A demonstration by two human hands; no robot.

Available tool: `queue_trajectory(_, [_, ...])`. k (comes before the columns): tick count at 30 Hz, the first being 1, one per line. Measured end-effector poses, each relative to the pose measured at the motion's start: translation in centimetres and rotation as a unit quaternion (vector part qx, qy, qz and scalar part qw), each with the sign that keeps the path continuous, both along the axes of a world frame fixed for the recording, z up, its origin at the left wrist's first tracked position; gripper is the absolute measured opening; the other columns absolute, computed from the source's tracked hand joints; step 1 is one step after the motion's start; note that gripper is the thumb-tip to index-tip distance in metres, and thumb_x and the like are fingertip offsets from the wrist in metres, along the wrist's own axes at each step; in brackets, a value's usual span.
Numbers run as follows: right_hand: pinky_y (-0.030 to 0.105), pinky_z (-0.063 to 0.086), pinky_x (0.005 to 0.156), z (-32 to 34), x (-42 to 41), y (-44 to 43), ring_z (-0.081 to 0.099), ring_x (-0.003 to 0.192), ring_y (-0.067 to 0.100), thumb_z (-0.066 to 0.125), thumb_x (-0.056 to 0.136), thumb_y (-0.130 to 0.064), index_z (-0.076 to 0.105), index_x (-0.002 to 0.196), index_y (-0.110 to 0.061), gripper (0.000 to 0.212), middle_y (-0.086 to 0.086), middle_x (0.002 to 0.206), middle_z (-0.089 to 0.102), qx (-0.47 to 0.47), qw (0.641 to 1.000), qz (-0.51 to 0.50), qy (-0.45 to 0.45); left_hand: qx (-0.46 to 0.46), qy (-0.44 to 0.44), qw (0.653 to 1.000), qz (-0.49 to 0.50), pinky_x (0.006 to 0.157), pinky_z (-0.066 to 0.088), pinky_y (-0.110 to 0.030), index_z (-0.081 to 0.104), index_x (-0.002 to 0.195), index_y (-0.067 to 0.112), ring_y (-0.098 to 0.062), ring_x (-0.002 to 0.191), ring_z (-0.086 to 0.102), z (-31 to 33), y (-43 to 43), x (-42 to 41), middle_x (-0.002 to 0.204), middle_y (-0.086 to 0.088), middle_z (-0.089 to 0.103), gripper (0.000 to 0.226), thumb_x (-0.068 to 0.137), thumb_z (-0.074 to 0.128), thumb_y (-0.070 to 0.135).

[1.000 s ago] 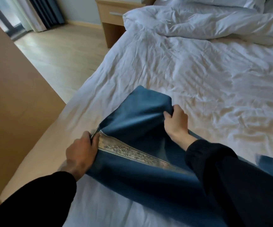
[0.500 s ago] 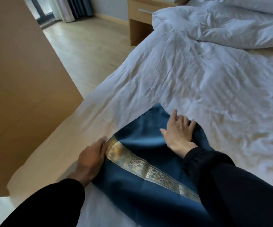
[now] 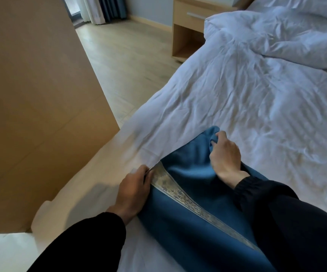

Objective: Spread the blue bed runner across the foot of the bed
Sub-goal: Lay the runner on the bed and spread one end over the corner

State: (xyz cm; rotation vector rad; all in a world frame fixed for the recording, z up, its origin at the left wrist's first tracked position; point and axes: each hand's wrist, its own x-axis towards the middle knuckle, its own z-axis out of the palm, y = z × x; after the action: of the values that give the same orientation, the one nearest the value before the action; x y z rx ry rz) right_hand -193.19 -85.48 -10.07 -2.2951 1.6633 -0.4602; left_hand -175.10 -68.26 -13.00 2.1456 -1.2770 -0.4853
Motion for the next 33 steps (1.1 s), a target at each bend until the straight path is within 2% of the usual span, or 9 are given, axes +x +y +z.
queue_trajectory(7, [0.038,0.034,0.066,0.9,4.3,-2.4,0.057,0.080,0.041,0.044,0.089,0.004,0.047,0.106,-0.002,0.018,0.020,0.085,0.065,-0.039,0.997,-0.040,-0.053,0.000,-0.034,0.999,0.021,0.054,0.031,-0.029,0.052,0.076,0.014,-0.028,0.059,0.053,1.4,-1.8,4.6,0.067,-0.009,0.059,0.024,0.094,0.050,0.029])
queue_trajectory(10, [0.042,0.038,0.069,1.2,7.3,-3.3,0.058,0.081,0.041,0.044,0.092,0.000,0.048,0.107,-0.002,0.016,0.021,0.088,0.065,-0.042,0.996,-0.035,-0.074,0.003,-0.046,0.999,0.025,0.053,0.034,-0.030,0.052,0.078,0.015,-0.028,0.058,0.055,1.3,-2.6,7.8,0.067,-0.010,0.061,0.023,0.094,0.049,0.031])
queue_trajectory(17, [0.038,0.033,0.068,1.3,13.5,-6.1,0.058,0.086,0.041,0.043,0.094,-0.002,0.048,0.103,-0.001,0.010,0.021,0.092,0.066,-0.039,0.994,-0.034,-0.099,0.030,-0.084,0.995,0.043,0.056,0.043,-0.037,0.056,0.082,0.015,-0.035,0.067,0.059,1.1,-5.0,14.8,0.073,-0.013,0.066,0.028,0.095,0.045,0.036])
queue_trajectory(22, [0.043,0.038,0.075,1.3,17.8,-8.3,0.056,0.088,0.041,0.043,0.095,-0.008,0.047,0.105,-0.003,0.012,0.021,0.096,0.065,-0.018,0.991,-0.045,-0.121,0.063,-0.077,0.992,0.081,0.057,0.032,-0.031,0.046,0.075,0.021,-0.025,0.063,0.048,1.3,-5.9,19.6,0.070,-0.006,0.057,0.030,0.095,0.041,0.042])
queue_trajectory(25, [0.044,0.034,0.088,0.2,19.6,-8.5,0.050,0.108,0.037,0.050,0.093,-0.016,0.043,0.123,-0.009,0.032,0.018,0.118,0.058,0.009,0.998,-0.038,-0.040,0.071,-0.078,0.992,0.065,0.056,0.032,-0.030,0.047,0.075,0.019,-0.024,0.062,0.048,1.0,-6.0,20.6,0.068,-0.002,0.053,0.029,0.095,0.043,0.039])
queue_trajectory(27, [0.047,0.027,0.099,-0.9,20.3,-7.3,0.038,0.123,0.037,0.056,0.088,-0.020,0.032,0.138,-0.009,0.056,0.020,0.137,0.041,0.009,0.998,-0.034,0.061,0.074,-0.062,0.994,0.055,0.056,0.033,-0.030,0.050,0.076,0.014,-0.024,0.063,0.051,0.8,-5.9,20.6,0.068,-0.001,0.053,0.031,0.095,0.044,0.037])
queue_trajectory(29, [0.051,0.018,0.106,-1.8,20.6,-5.1,0.025,0.133,0.039,0.060,0.084,-0.020,0.027,0.143,-0.006,0.069,0.026,0.146,0.026,-0.003,0.994,-0.016,0.110,0.076,-0.044,0.995,0.051,0.055,0.033,-0.030,0.052,0.077,0.014,-0.022,0.063,0.052,0.8,-5.6,20.6,0.068,0.000,0.055,0.030,0.095,0.045,0.037])
queue_trajectory(31, [0.052,0.012,0.110,-2.4,20.5,-2.8,0.018,0.137,0.041,0.062,0.083,-0.022,0.029,0.142,-0.004,0.070,0.029,0.148,0.020,-0.007,0.992,0.024,0.123,0.070,-0.016,0.997,0.040,0.055,0.035,-0.029,0.053,0.078,0.018,-0.019,0.065,0.054,0.9,-5.3,20.6,0.070,0.002,0.057,0.024,0.092,0.050,0.037])
queue_trajectory(33, [0.052,0.011,0.111,-2.4,20.3,-0.3,0.018,0.138,0.041,0.061,0.085,-0.027,0.041,0.136,-0.005,0.059,0.030,0.148,0.022,0.009,0.990,0.069,0.123,0.060,0.027,0.997,0.037,0.059,0.039,-0.026,0.055,0.083,0.020,-0.014,0.069,0.055,1.0,-4.8,20.5,0.074,0.007,0.058,0.015,0.086,0.060,0.034])
